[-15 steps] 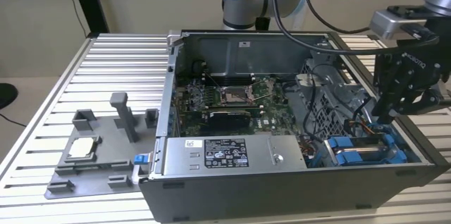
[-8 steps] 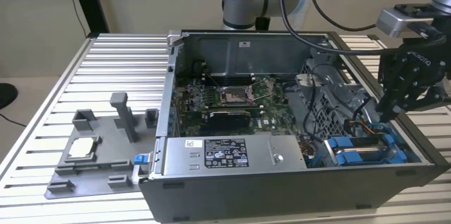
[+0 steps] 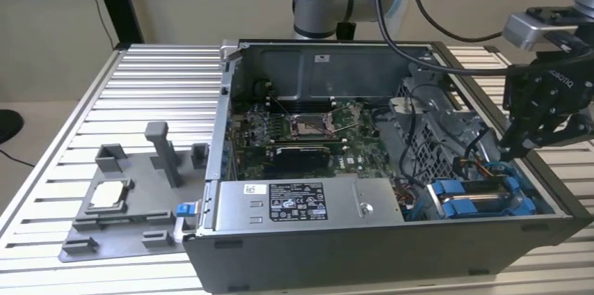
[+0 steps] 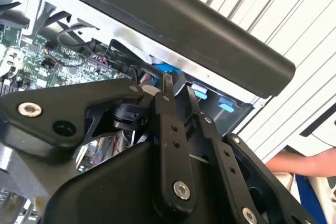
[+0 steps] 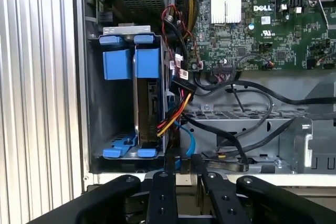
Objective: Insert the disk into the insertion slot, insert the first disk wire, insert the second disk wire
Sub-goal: 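Insert the first disk wire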
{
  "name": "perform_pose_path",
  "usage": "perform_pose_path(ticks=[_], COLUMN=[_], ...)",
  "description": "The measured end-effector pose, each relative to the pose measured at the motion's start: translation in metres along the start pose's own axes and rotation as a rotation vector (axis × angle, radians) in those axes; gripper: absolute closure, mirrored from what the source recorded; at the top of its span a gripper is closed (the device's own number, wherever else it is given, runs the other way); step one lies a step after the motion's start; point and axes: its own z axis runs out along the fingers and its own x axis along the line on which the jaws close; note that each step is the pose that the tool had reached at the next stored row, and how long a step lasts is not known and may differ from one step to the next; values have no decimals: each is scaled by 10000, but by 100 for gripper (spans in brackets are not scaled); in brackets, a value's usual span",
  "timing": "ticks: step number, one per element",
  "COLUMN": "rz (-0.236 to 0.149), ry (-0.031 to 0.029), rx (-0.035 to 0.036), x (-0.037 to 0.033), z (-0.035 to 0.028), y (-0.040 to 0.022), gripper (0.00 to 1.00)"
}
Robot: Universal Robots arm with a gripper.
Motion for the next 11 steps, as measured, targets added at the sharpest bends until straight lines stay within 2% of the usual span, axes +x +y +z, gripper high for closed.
perform_pose_path(ticks=[9, 10, 11], rz=[-1, -1, -1], ry=[1, 2, 2], rx=[0, 0, 0], x=[-18, -18, -18], z=[24, 24, 24], y=[-4, -4, -4], gripper=[0, 100, 100])
